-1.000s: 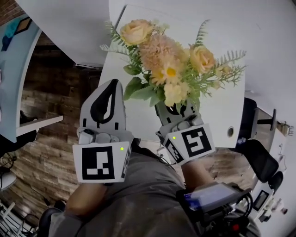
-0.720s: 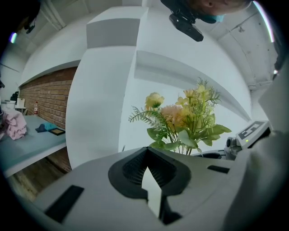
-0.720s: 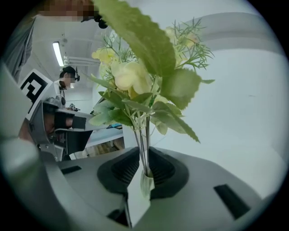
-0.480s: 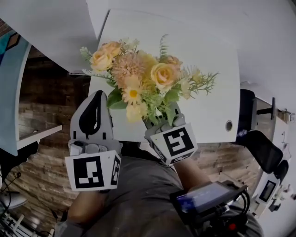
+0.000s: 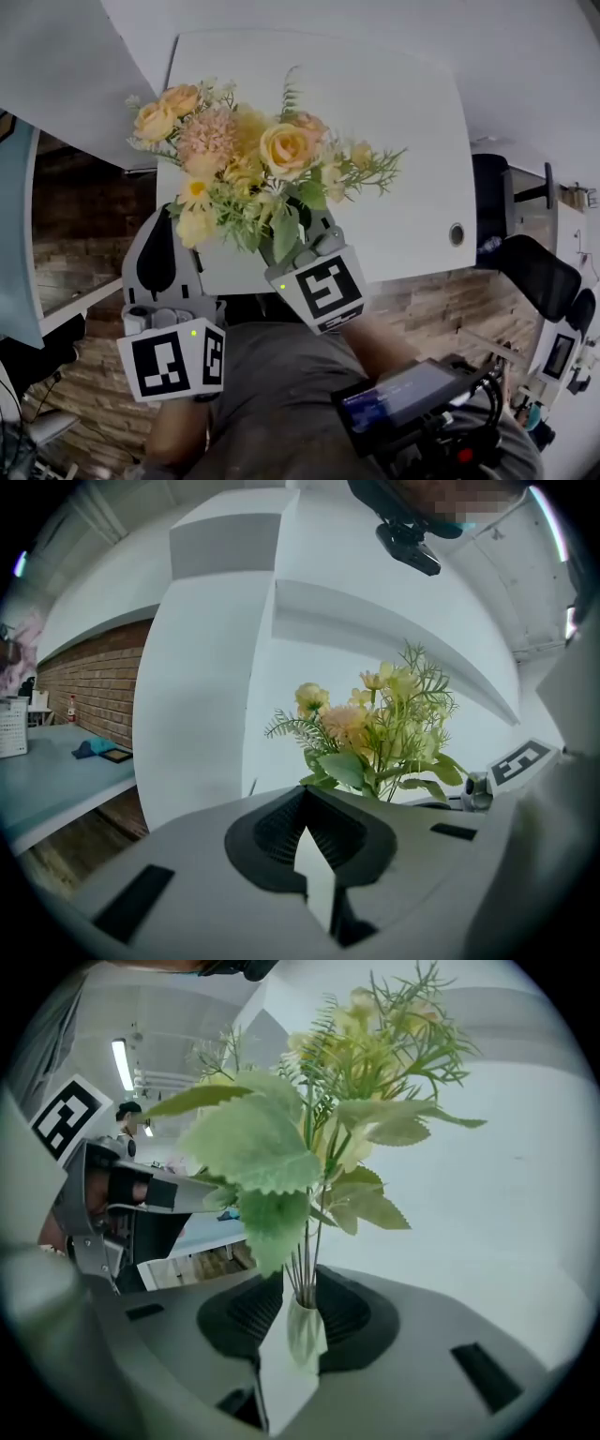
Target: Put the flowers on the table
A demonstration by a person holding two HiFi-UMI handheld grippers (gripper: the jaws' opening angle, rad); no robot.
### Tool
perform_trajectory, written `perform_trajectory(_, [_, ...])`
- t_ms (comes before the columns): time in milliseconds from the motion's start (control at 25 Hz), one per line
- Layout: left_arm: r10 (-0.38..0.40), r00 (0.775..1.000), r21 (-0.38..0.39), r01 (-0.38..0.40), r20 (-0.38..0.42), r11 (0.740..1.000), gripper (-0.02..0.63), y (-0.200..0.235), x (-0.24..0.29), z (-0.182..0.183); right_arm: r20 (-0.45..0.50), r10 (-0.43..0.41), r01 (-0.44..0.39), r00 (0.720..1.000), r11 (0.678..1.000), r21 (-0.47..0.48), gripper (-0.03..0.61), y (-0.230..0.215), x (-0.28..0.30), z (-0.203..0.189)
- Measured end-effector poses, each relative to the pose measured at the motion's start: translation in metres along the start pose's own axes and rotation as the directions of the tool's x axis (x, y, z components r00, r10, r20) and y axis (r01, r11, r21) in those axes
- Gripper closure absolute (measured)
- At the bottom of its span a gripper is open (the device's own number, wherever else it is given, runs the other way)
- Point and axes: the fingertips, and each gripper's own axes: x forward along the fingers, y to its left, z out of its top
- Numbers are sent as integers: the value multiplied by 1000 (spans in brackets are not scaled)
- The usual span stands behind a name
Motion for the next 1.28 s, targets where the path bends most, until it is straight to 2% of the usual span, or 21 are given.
perform_trajectory(280, [2,1000,13,-2,-2,1000,609,-3,0,3,-14,2,-2,1000,1000,15,414,-1,-2,-4])
perform_trajectory(880, [-18,1000,30,18,5,999,609,-9,-15,-10,-6,-12,12,1000,1000,22,414,8,-14,-13])
perform_trajectory(1080, [-26,1000,40,26,13,999,609,-31,-22,-8,8,-16,15,1000,1000,25,416,2,-36,-11])
perform_trajectory(1280, [-28,999,47,27,29,999,609,-43,-40,-6,49,-28,27,998,1000,17,455,5,-60,0])
